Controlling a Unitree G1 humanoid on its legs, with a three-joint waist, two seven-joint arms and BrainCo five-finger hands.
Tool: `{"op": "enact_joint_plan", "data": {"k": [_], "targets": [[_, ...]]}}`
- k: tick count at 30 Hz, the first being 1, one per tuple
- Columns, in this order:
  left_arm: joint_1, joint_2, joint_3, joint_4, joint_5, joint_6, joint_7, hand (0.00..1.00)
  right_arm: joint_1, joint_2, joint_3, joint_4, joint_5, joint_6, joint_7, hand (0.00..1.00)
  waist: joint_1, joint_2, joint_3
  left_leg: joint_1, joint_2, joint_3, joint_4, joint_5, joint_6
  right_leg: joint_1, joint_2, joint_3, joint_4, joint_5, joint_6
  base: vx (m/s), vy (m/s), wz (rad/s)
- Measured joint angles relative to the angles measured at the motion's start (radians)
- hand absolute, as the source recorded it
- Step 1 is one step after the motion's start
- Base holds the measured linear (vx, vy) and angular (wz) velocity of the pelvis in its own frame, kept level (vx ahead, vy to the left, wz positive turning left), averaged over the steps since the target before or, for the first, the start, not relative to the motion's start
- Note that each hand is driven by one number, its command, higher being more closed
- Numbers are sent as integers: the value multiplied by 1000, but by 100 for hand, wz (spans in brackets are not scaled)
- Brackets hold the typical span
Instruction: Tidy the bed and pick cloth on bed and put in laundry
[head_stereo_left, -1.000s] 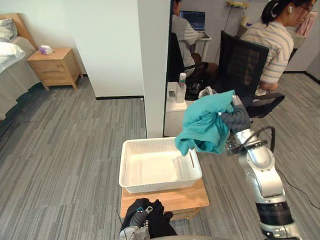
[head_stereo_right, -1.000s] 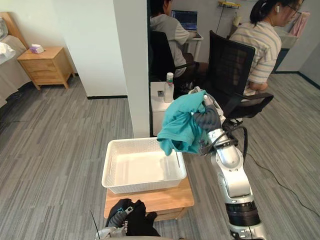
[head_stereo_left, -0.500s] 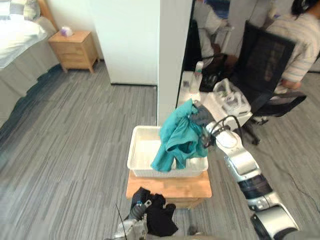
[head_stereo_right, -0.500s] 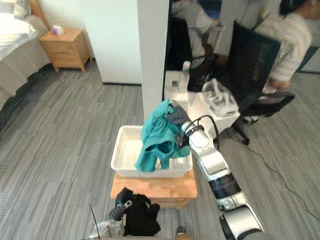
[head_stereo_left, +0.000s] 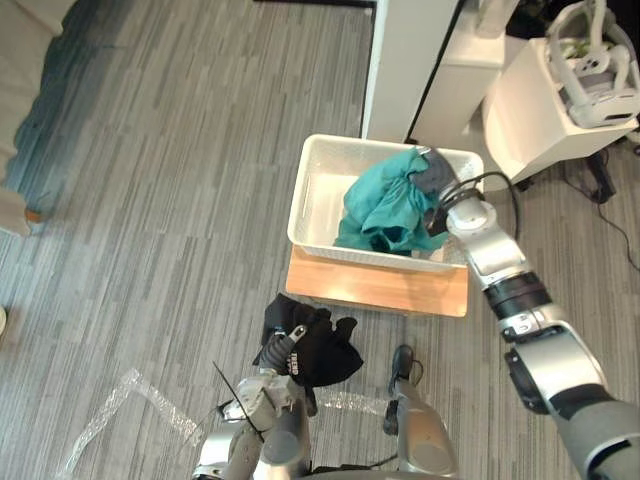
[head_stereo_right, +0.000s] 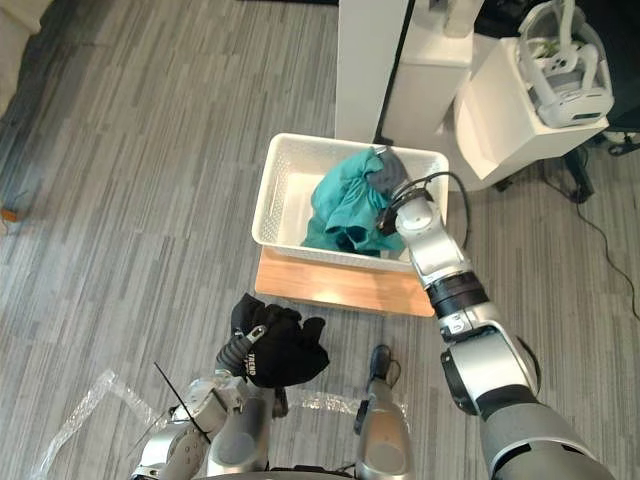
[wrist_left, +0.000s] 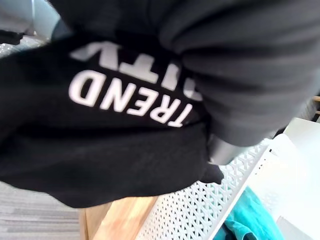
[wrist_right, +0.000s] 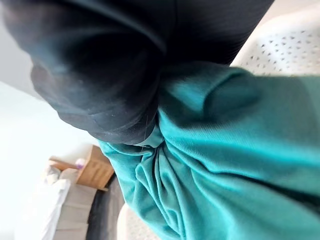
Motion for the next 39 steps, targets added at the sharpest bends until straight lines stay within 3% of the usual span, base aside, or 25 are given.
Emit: {"op": "enact_joint_plan", "data": {"k": [6,10,14,19,23,27,31,32,33,37,38,39], "targets": [[1,5,5,-72,1,-25,-53,100,19,-3,-28,65,-35,-81,-29,0,-2,0,0,56,1,12,-2,-11,-5,50,-1,4,0,-5,-1,35,-24,-4],[1,7,4,-136,6,-58,-60,100,129,-3,-27,-29,-145,-132,-73,0,-7,-3,-7,104,11,41,-6,-35,-14,79,5,30,0,-38,12,-34,-23,-20],[-8,10,-19,-183,6,-59,-37,100,318,5,-2,-145,-252,-109,-113,0,-11,-16,-96,111,16,75,-7,-41,-17,76,9,58,-22,-39,22,-3,-40,-24],[-48,13,-2,-200,65,-85,22,100,543,49,-14,-307,-307,-54,-149,0,-47,-66,-218,155,30,125,-7,-58,-34,90,19,103,-32,-37,18,42,-51,-27],[-92,6,30,-274,147,-133,81,100,701,73,-124,-319,-301,-46,-160,0,-77,-70,-244,189,29,140,-7,-57,-33,114,19,116,-28,-34,20,22,-34,-14],[-186,-21,89,-316,201,-145,213,100,910,154,-188,-320,-213,-45,-192,0,-94,-62,-308,248,39,196,-8,-78,-50,131,23,156,-13,-39,23,2,-18,-36],[-286,-14,99,-257,230,-124,305,100,1097,265,-189,-321,-190,-44,-194,0,-113,-55,-357,303,69,288,-8,-99,-54,152,38,181,4,-79,60,-52,-30,-38],[-321,-4,101,-205,240,-120,322,100,1146,289,-192,-321,-174,-44,-193,0,-132,-51,-373,313,82,335,-8,-99,-54,152,40,180,10,-88,71,-60,-41,-11],[-362,10,107,-137,242,-111,337,100,1184,306,-204,-314,-164,-45,-191,0,-152,-53,-385,327,90,377,-8,-101,-57,151,40,185,9,-88,71,-24,-27,-21],[-482,49,173,90,243,-97,357,100,1249,314,-206,-218,-151,-49,-171,0,-173,-49,-418,349,121,470,-9,-107,-69,134,56,231,17,-86,67,-54,-29,-46],[-531,86,196,193,242,-96,355,100,1267,336,-204,-181,-144,-50,-163,0,-184,-54,-420,348,140,484,-8,-97,-86,79,78,238,117,-110,23,-41,-64,-22],[-541,96,207,229,242,-96,354,100,1277,344,-203,-168,-143,-52,-156,0,-197,-75,-430,350,142,488,-9,-97,-100,73,77,237,123,-114,23,-44,-74,-12]]}}
